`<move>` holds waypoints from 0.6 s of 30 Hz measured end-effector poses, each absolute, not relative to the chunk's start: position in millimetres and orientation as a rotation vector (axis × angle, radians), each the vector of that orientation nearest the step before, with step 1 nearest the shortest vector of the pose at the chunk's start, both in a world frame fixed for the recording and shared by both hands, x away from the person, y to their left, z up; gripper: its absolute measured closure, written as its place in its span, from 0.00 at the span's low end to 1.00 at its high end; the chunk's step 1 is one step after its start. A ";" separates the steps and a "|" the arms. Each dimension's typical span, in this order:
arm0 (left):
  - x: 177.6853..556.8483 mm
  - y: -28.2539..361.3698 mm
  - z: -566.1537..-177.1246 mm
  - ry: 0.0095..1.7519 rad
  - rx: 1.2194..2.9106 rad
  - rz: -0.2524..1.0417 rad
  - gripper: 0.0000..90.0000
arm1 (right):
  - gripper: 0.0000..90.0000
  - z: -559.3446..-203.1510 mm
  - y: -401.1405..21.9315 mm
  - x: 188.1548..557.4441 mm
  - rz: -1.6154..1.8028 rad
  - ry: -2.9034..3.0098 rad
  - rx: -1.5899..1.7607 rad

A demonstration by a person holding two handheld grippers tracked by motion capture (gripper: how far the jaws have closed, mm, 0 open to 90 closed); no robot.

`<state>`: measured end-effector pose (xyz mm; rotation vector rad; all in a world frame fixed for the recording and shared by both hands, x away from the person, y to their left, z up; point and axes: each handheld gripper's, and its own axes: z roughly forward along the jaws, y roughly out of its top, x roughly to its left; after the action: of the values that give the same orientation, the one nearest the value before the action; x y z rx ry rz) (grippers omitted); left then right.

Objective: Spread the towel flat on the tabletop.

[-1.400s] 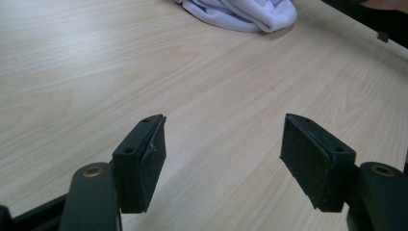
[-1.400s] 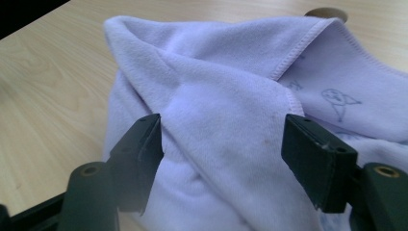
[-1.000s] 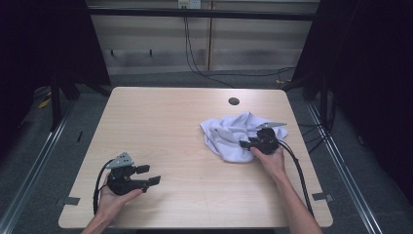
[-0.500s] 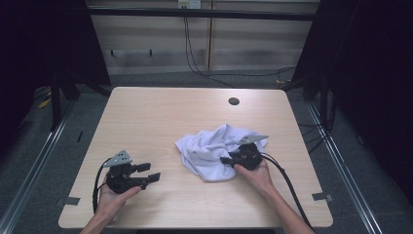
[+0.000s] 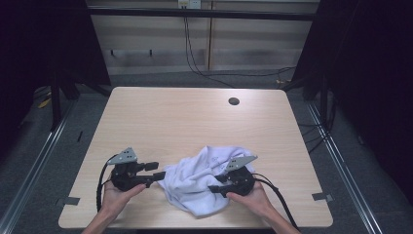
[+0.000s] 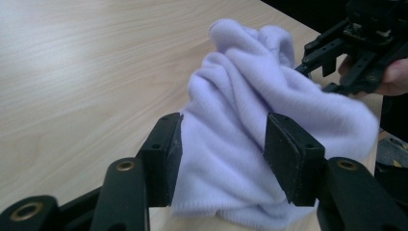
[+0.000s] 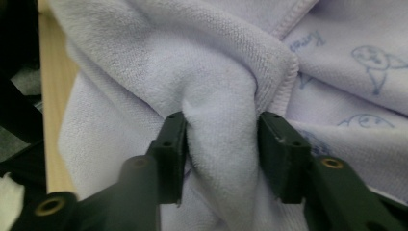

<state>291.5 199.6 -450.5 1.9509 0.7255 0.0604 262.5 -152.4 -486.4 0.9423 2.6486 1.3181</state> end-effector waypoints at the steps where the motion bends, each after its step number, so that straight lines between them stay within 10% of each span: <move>1: 295.0 194.6 -447.3 0.717 1.940 0.054 0.56 | 0.55 -482.0 -156.3 262.1 1.331 2.633 0.945; 11: 339.0 137.0 -444.6 0.668 1.968 0.027 0.67 | 0.54 -450.4 -219.4 277.5 1.385 2.389 1.089; 18: 346.5 109.8 -465.4 0.657 2.010 -0.090 0.45 | 0.47 -476.3 -221.3 298.7 1.342 2.405 1.133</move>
<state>346.5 109.8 -465.4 2.0104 0.6571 -0.0901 298.7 -221.3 -476.3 1.1332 2.4047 1.3420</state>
